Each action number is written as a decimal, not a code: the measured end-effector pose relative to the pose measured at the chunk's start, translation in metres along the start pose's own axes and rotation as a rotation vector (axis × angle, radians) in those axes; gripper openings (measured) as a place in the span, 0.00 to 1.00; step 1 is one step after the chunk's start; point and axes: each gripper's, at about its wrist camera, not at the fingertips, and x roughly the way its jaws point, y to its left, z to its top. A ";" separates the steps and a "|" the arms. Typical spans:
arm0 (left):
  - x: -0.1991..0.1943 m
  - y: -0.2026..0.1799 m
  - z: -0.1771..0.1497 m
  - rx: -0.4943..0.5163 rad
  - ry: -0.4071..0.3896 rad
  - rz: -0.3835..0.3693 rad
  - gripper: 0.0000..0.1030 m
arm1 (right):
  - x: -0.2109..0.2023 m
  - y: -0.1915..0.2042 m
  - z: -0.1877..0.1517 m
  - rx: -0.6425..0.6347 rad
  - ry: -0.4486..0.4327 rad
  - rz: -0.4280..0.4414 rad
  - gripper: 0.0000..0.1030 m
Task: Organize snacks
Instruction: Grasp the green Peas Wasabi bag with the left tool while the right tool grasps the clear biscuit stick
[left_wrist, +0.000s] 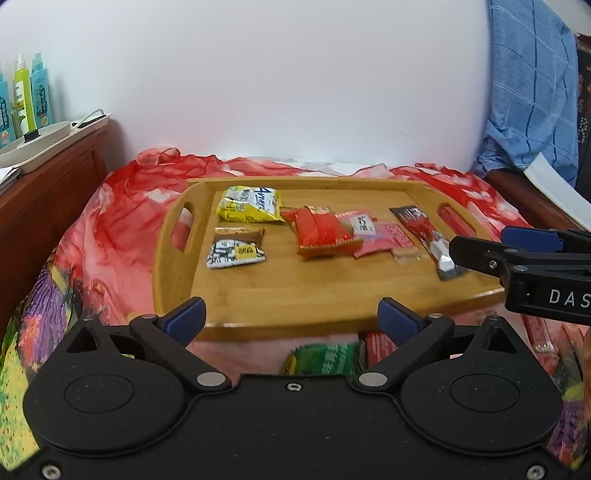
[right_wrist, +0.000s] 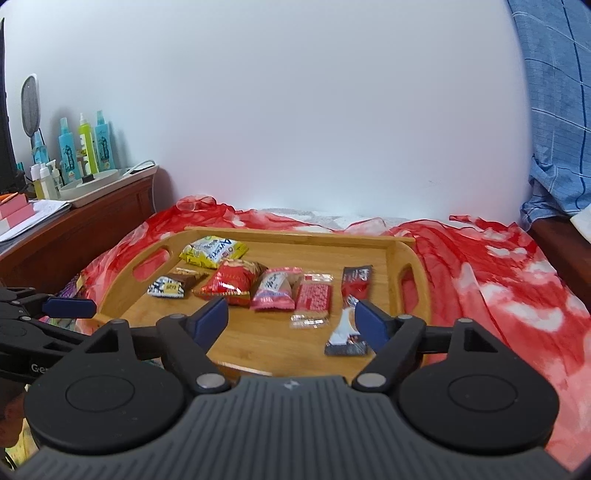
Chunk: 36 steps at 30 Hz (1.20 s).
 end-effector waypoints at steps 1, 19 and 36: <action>-0.001 -0.001 -0.003 -0.001 0.001 0.001 0.97 | -0.002 -0.001 -0.002 -0.001 0.002 -0.003 0.84; -0.006 0.001 -0.043 0.049 0.008 0.088 0.97 | -0.026 -0.009 -0.053 -0.044 0.034 -0.179 0.89; 0.008 -0.015 -0.051 0.050 0.005 0.084 0.94 | -0.012 -0.006 -0.071 -0.016 0.095 -0.248 0.66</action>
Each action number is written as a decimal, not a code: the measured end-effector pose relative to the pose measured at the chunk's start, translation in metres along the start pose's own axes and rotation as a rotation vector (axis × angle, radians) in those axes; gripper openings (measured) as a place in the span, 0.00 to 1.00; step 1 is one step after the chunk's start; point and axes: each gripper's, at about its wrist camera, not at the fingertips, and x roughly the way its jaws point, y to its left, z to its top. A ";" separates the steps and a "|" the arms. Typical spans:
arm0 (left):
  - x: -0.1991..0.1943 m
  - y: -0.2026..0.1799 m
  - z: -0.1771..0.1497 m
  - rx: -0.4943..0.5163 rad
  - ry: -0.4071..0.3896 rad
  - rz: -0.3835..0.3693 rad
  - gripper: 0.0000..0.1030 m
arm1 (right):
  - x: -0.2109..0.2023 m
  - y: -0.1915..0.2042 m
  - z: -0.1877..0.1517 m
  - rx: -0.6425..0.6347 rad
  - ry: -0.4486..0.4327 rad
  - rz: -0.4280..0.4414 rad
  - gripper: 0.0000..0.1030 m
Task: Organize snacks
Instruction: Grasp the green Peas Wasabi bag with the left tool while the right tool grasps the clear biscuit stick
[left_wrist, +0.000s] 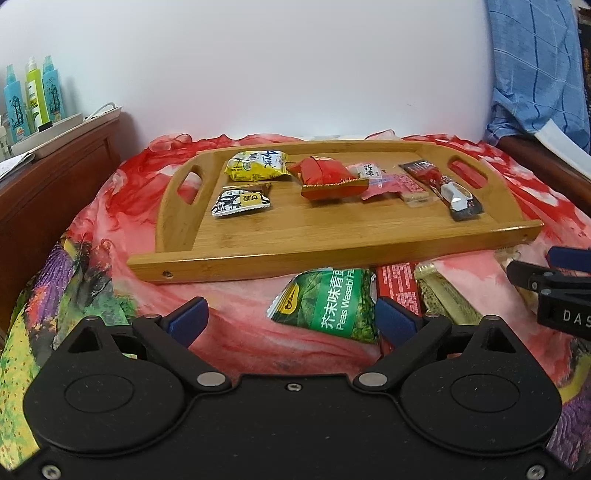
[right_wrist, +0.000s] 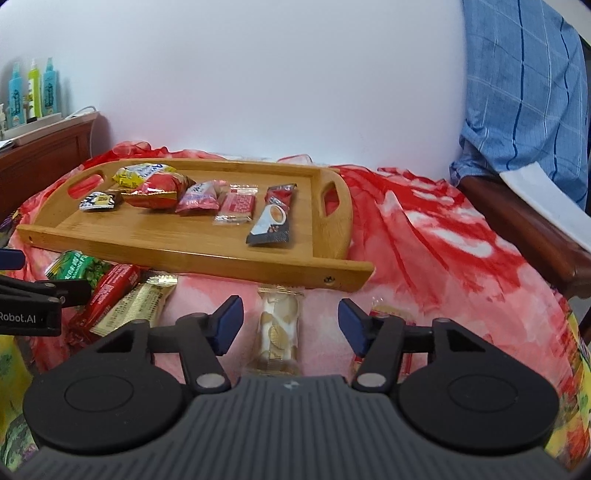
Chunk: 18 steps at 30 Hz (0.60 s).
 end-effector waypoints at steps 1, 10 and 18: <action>0.001 0.000 0.001 -0.006 0.000 0.000 0.94 | 0.002 0.000 0.000 0.006 0.007 0.000 0.65; 0.007 0.004 0.007 -0.087 0.028 -0.065 0.54 | 0.010 0.000 -0.002 0.024 0.045 0.010 0.56; 0.000 -0.002 0.003 -0.018 -0.016 0.027 0.52 | 0.010 0.001 -0.002 0.028 0.047 0.015 0.50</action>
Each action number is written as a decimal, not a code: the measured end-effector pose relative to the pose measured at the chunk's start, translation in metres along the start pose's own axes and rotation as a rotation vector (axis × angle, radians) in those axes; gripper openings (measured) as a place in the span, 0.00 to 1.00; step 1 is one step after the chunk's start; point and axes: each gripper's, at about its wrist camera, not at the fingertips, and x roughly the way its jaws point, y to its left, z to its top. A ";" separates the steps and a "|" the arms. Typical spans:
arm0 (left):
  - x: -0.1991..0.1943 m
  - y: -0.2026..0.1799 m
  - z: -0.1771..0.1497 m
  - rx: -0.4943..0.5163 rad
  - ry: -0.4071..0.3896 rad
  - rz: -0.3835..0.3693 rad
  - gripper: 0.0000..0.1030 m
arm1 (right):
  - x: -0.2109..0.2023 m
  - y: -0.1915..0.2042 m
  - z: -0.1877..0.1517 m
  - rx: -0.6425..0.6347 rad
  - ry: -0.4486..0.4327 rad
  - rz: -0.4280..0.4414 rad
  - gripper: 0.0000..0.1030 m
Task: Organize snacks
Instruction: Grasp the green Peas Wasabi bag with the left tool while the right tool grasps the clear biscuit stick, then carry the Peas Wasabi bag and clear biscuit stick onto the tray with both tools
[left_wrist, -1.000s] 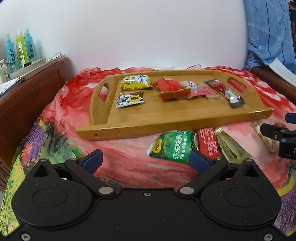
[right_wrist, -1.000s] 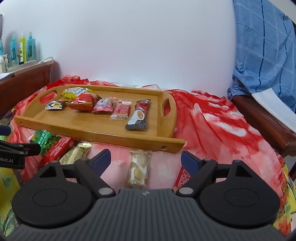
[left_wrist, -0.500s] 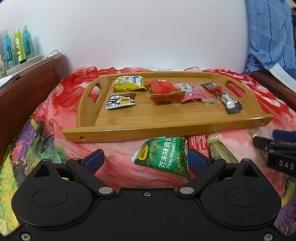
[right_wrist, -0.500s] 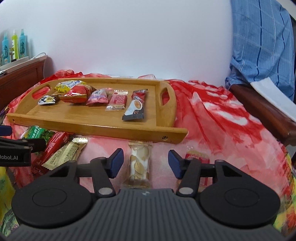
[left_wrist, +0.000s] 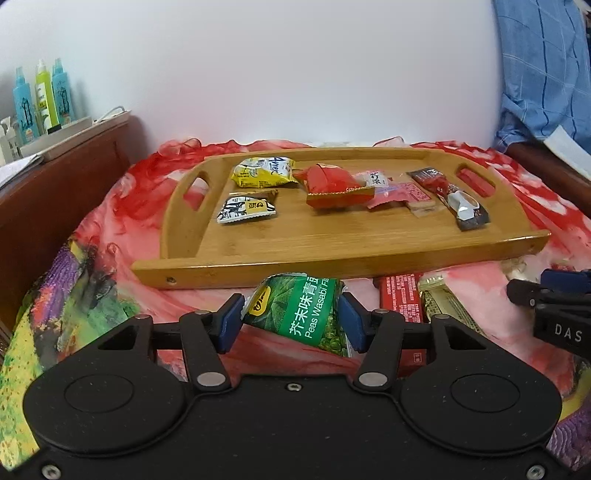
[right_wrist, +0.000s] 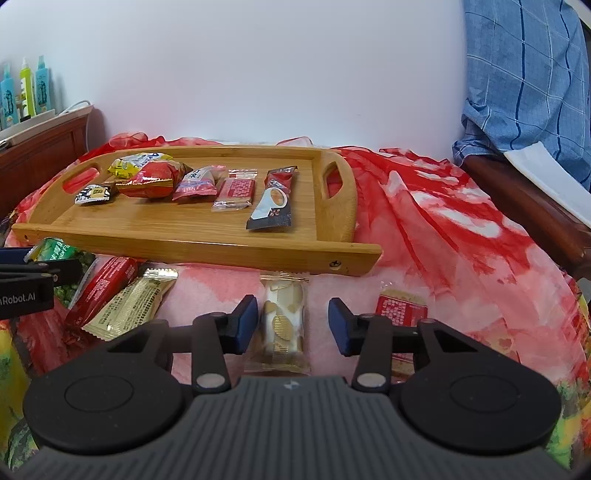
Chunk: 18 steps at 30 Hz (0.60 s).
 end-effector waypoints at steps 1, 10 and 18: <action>0.000 0.002 0.001 -0.011 0.005 -0.007 0.54 | 0.000 0.001 0.000 -0.001 0.000 0.002 0.50; 0.013 0.003 0.000 -0.041 0.059 -0.008 0.58 | 0.002 -0.003 0.000 0.026 0.005 0.028 0.38; -0.002 -0.002 0.002 -0.014 0.041 -0.012 0.51 | -0.004 -0.002 0.002 0.044 0.010 0.084 0.25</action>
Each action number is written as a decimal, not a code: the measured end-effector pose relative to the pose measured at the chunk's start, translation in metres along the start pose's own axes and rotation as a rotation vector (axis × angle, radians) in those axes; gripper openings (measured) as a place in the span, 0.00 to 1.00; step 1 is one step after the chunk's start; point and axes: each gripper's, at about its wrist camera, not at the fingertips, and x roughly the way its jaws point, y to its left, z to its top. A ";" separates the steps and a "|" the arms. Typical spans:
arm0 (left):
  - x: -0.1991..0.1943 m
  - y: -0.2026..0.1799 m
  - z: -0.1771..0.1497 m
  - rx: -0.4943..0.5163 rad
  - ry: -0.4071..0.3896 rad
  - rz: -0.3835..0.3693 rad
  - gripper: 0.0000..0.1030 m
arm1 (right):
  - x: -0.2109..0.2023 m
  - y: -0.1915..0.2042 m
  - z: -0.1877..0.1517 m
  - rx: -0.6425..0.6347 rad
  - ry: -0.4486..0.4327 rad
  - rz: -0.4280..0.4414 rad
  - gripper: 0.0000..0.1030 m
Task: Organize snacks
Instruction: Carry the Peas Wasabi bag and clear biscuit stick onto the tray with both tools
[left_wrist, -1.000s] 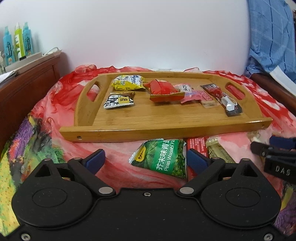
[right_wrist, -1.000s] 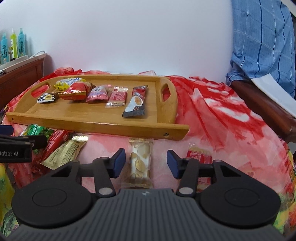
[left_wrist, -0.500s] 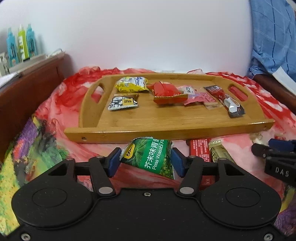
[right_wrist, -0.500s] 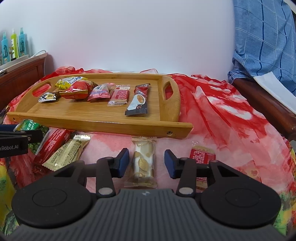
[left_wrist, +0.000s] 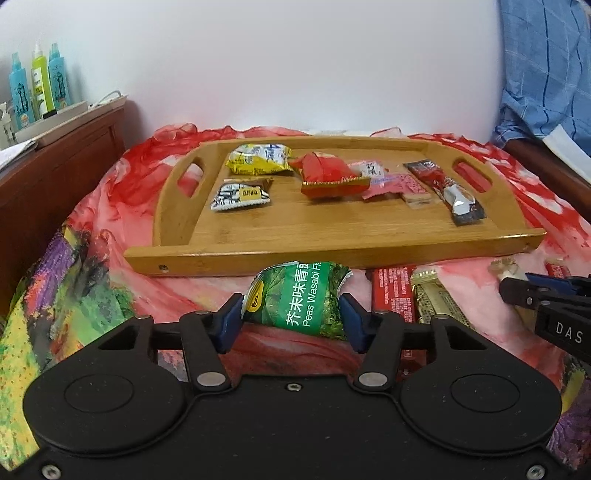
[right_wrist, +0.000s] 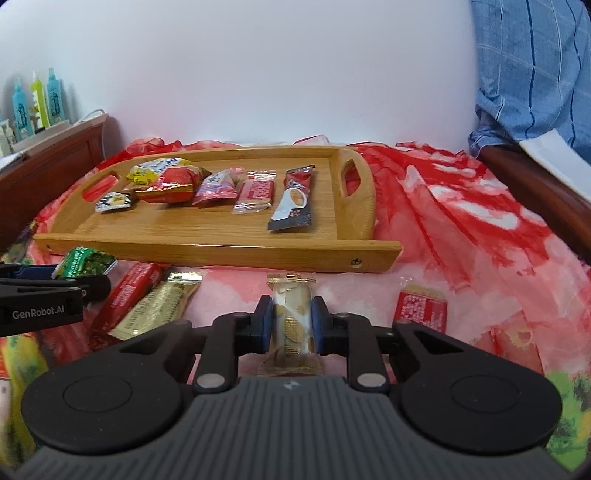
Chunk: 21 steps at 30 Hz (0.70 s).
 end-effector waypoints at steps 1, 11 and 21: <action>-0.002 0.000 0.001 0.001 -0.005 0.002 0.51 | -0.003 0.000 0.001 0.005 -0.003 0.008 0.25; -0.027 0.012 0.034 -0.002 -0.065 -0.005 0.51 | -0.022 0.007 0.022 0.027 -0.050 0.043 0.25; -0.011 0.044 0.078 -0.078 -0.056 -0.042 0.51 | -0.012 0.013 0.072 0.079 -0.100 0.058 0.25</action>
